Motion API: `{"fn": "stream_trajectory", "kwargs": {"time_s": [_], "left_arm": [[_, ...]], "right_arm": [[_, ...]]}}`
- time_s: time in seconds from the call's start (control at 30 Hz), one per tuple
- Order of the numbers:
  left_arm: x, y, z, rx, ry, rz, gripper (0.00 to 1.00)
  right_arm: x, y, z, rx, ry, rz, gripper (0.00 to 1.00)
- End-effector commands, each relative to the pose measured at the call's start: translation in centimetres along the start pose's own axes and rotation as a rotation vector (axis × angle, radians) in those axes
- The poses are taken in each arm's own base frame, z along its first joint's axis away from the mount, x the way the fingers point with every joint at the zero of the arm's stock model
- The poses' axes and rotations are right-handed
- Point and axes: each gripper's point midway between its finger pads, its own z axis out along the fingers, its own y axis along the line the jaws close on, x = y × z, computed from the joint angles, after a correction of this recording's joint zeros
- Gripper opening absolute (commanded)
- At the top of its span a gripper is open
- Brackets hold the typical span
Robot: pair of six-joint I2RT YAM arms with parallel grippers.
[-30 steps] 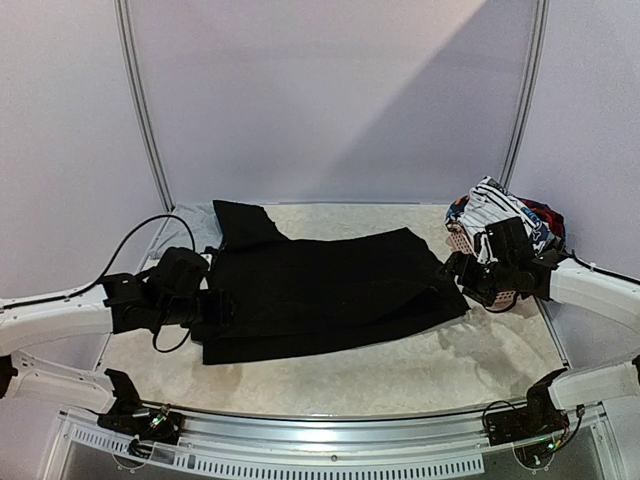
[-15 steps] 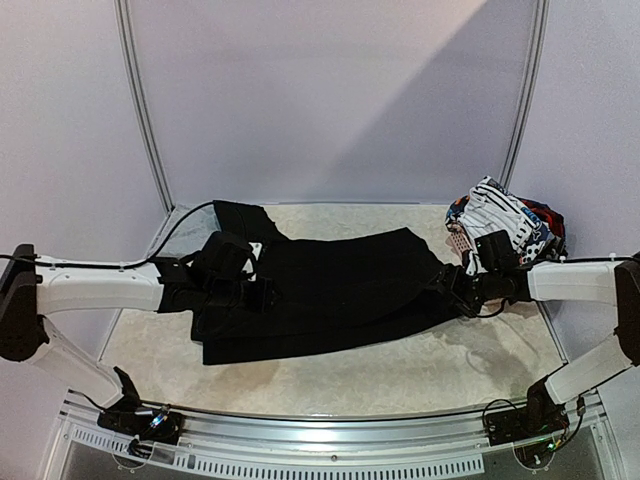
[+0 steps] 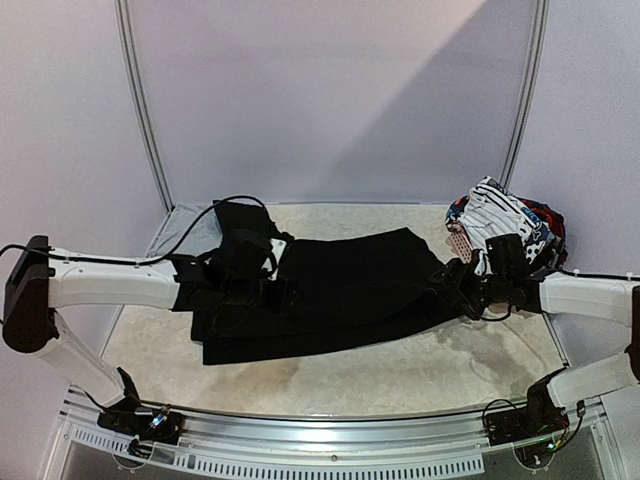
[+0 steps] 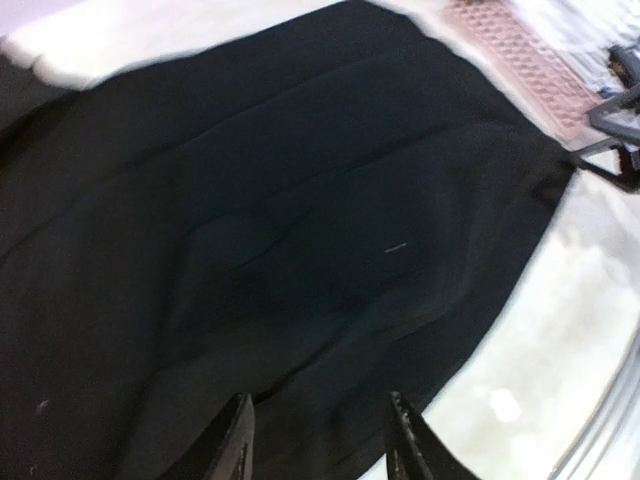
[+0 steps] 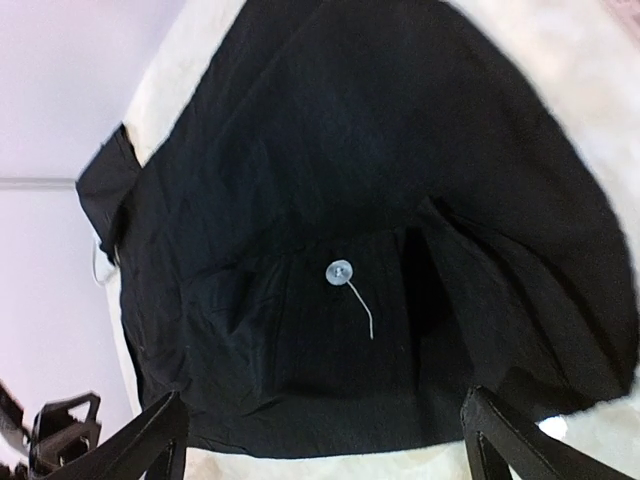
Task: Fold and stack the mixed laundry pile
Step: Fold the flattened shirt at the center of the board.
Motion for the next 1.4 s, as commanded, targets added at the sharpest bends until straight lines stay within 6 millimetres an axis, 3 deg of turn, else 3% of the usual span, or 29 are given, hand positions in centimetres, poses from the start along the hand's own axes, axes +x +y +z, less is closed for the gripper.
{"fn": "stream_trajectory", "kwargs": {"time_s": [0.0,0.07,0.33,0.6,0.8,0.97,1.23,1.37], "left_arm": [[-1.7,-4.9,1.0,0.044,-0.013,0.178,0.5],[-1.9,-6.9,1.9,0.048,-0.001,0.247,0.52],[-2.5,-14.2,6.4,-0.08,-0.02,0.606,0.54],[-1.8,-18.1,11.4,-0.165,-0.041,0.809,0.6],[-0.9,-19.1,15.5,-0.214,-0.032,0.889,0.63],[-1.3,-19.4,17.6,-0.26,-0.061,0.918,0.6],[-3.4,-18.2,19.0,-0.387,-0.128,0.922,0.46],[-4.3,-17.4,18.5,-0.45,-0.143,0.928,0.3]], "right_arm": [[-1.7,-1.3,-2.4,0.081,-0.133,0.072,0.98],[-2.0,-2.2,-3.5,0.131,-0.172,0.075,0.98],[-3.4,-2.2,-7.1,0.184,-0.285,0.048,0.98],[-3.4,-2.5,-9.4,0.212,-0.33,0.027,0.99],[-3.2,-2.5,-10.9,0.207,-0.348,0.012,0.99],[-2.9,-2.4,-11.8,0.191,-0.357,0.007,0.98],[-2.3,-2.6,-12.2,0.181,-0.346,-0.001,0.97],[-2.2,-2.6,-12.4,0.173,-0.346,-0.004,0.97]]}}
